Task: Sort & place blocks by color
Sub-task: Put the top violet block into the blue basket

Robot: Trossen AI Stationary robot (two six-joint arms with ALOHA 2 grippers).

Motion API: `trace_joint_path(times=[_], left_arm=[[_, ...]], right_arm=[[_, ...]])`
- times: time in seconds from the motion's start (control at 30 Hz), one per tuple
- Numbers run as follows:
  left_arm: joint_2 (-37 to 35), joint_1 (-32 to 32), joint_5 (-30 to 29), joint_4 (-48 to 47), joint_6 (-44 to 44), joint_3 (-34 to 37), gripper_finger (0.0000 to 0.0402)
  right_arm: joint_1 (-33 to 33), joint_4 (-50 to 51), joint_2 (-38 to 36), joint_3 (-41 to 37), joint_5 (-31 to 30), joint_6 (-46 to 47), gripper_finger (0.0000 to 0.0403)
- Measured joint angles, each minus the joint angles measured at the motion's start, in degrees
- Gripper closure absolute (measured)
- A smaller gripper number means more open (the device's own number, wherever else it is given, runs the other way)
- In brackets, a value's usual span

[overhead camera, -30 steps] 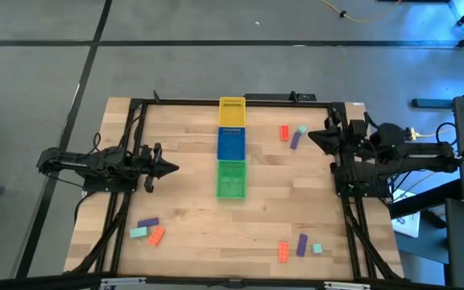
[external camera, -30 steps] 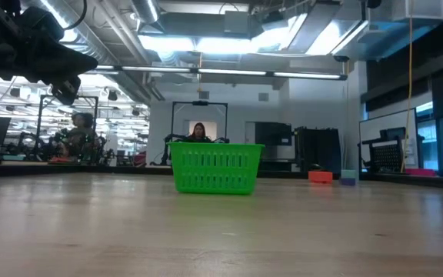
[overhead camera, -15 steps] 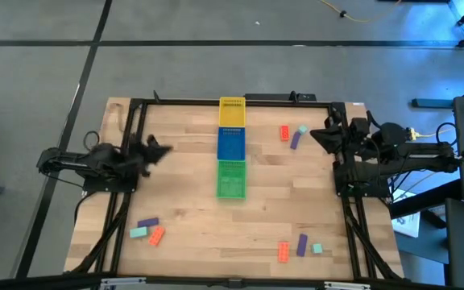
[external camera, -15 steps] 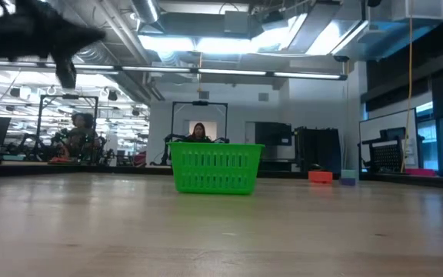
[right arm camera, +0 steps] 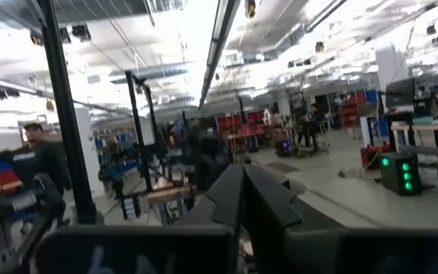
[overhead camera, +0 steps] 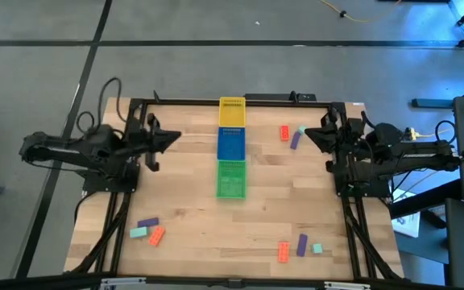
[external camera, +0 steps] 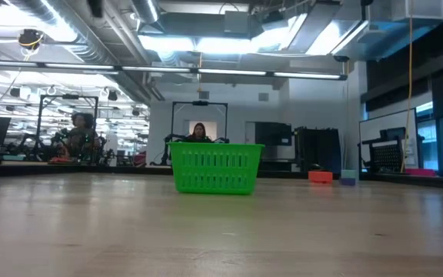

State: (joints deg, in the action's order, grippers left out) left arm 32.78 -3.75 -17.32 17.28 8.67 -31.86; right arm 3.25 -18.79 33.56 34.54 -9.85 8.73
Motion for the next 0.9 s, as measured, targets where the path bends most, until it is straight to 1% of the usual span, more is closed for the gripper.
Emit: trace_joint_path(times=[0.1, 0.2, 0.33, 0.43, 0.53, 0.63, 0.7, 0.77, 0.83, 0.9], left_arm=[[4.7, -0.01, -0.74, -4.2, -4.66, -6.44, 0.0401], [7.34, 0.0, -1.67, -4.7, -6.17, -9.89, 0.0401], [8.3, 0.11, -2.87, -4.79, -5.88, -11.1, 0.0401], [8.26, 0.11, -2.93, -5.19, -4.22, -11.1, 0.0401], [8.26, 0.11, -2.78, -5.36, -3.88, -11.1, 0.0401], [8.26, 0.11, -3.49, -5.36, -3.23, -11.12, 0.0401], [8.26, 0.11, -6.64, -5.35, -1.03, -11.12, 0.0401], [8.26, 0.18, -9.34, -5.32, 0.55, -11.12, 0.0401], [8.26, 0.75, -9.4, -5.34, 0.76, -11.12, 0.0401], [8.26, 1.91, -8.43, -5.33, 1.97, -11.12, 0.0401]], right_arm=[[0.0, 2.3, 0.12, 0.0, 0.0, -0.06, 0.0382], [0.0, 4.95, 0.05, 0.0, -0.02, -0.02, 0.0382], [0.0, 7.18, 0.05, 0.0, -0.28, 1.41, 0.0382], [-0.02, 10.59, 0.11, 0.0, -3.31, 6.0, 0.0371], [-0.02, 15.89, 1.39, 0.7, -6.33, 11.18, 0.0337], [-0.25, 24.5, 5.66, 5.25, -9.99, 15.08, 0.0282], [-1.33, 33.59, 9.9, 9.84, -12.95, 17.7, 0.0244], [-3.16, 44.76, 14.61, 14.79, -16.69, 22.42, 0.021], [-5.65, 56.21, 19.65, 18.97, -19.73, 28.25, 0.0183], [-8.29, 66.08, 24.13, 21.67, -20.45, 34.87, 0.0163]])
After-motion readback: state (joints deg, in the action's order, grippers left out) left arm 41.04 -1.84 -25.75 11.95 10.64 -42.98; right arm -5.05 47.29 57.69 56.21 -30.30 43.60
